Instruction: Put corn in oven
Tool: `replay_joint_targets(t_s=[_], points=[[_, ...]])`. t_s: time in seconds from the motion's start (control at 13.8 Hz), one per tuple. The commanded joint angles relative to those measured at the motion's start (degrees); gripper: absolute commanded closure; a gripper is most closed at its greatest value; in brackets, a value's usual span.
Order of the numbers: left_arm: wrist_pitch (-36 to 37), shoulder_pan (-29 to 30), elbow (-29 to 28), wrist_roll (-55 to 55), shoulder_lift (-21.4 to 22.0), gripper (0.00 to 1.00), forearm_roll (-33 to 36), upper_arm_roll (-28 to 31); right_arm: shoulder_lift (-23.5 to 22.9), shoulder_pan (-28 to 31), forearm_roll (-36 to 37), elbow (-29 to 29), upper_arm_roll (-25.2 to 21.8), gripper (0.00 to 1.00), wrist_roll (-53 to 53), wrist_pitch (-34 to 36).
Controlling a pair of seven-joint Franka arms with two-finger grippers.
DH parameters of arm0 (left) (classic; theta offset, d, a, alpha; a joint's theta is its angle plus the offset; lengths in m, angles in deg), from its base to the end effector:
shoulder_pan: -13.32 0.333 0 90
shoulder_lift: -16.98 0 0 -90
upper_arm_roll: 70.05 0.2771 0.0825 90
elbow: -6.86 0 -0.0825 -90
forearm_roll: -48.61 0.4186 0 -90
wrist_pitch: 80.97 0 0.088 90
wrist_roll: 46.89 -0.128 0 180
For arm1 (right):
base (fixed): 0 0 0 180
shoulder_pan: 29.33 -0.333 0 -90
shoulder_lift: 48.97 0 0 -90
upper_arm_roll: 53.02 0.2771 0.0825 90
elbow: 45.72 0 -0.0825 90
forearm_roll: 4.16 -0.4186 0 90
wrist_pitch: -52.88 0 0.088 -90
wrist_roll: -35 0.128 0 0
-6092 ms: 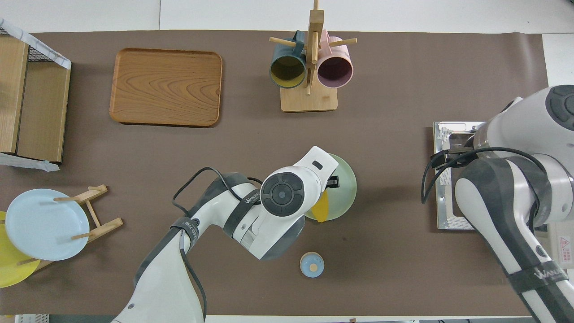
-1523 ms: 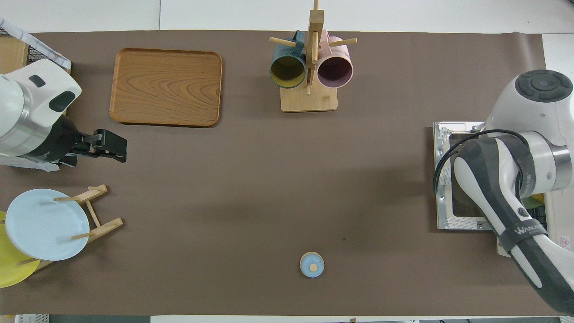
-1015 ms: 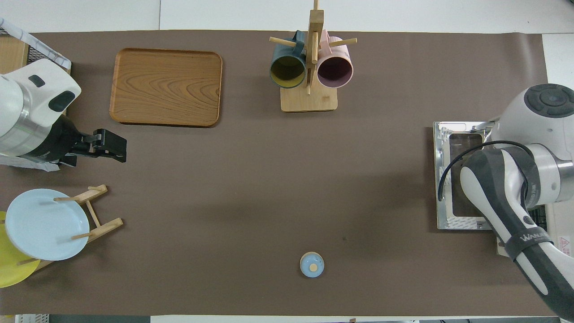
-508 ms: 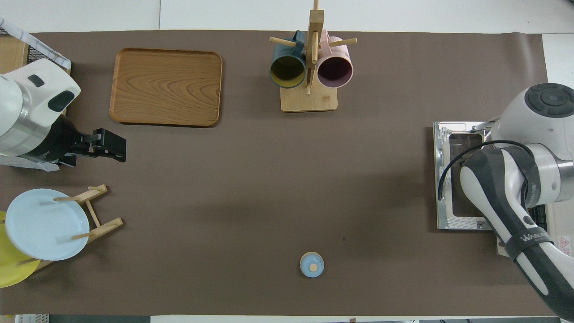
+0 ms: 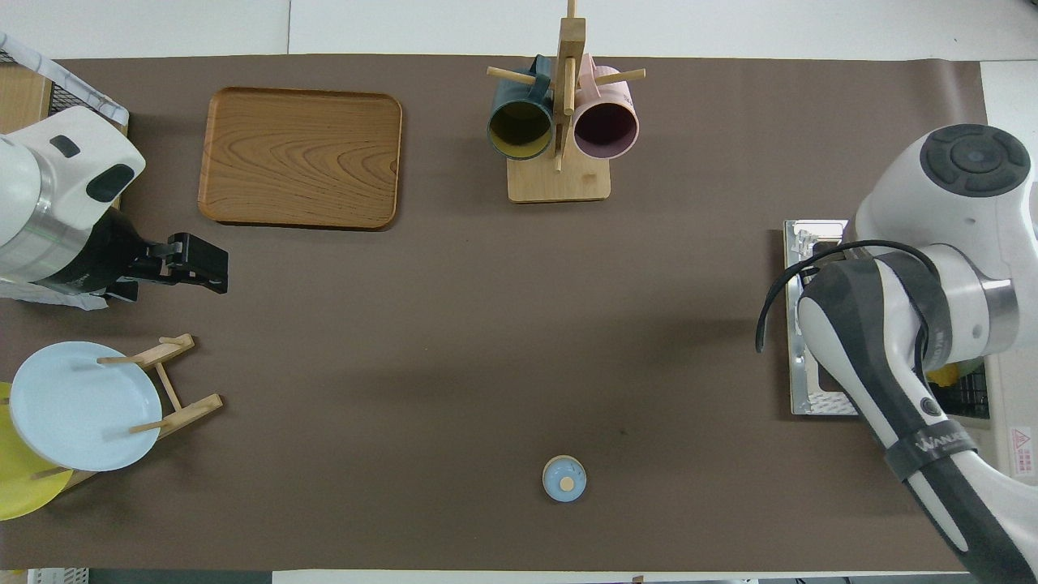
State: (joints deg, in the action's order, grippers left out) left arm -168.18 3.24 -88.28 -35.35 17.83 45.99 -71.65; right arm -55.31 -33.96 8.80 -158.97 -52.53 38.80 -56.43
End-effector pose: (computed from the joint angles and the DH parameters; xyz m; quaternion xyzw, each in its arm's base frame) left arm 0.5604 -0.1221 0.5245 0.9978 -0.0009 -0.0650 0.0098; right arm 0.5818 0.0315 0.3247 0.9891 0.0581 -0.0808 0.1089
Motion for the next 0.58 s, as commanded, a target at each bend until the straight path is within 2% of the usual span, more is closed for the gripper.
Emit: replay_joint_targets(t_s=[0.0,0.22,0.51], points=[[-0.07,0.24,-0.39,-0.21,0.73,0.00,-0.63,0.01,-1.12,-3.09,-0.66,-3.81,0.22,1.00,7.33,-5.55],[-0.25,0.68,-0.31,-0.21,0.65,0.00,-0.63,0.01,-5.68,-3.28,-0.66,-4.17,0.13,1.00,9.29,-9.68],[-0.25,0.77,-0.31,-0.21,0.73,0.00,-0.63,-0.07,-5.87,-1.79,-0.57,-8.64,0.13,1.00,9.12,-13.11]])
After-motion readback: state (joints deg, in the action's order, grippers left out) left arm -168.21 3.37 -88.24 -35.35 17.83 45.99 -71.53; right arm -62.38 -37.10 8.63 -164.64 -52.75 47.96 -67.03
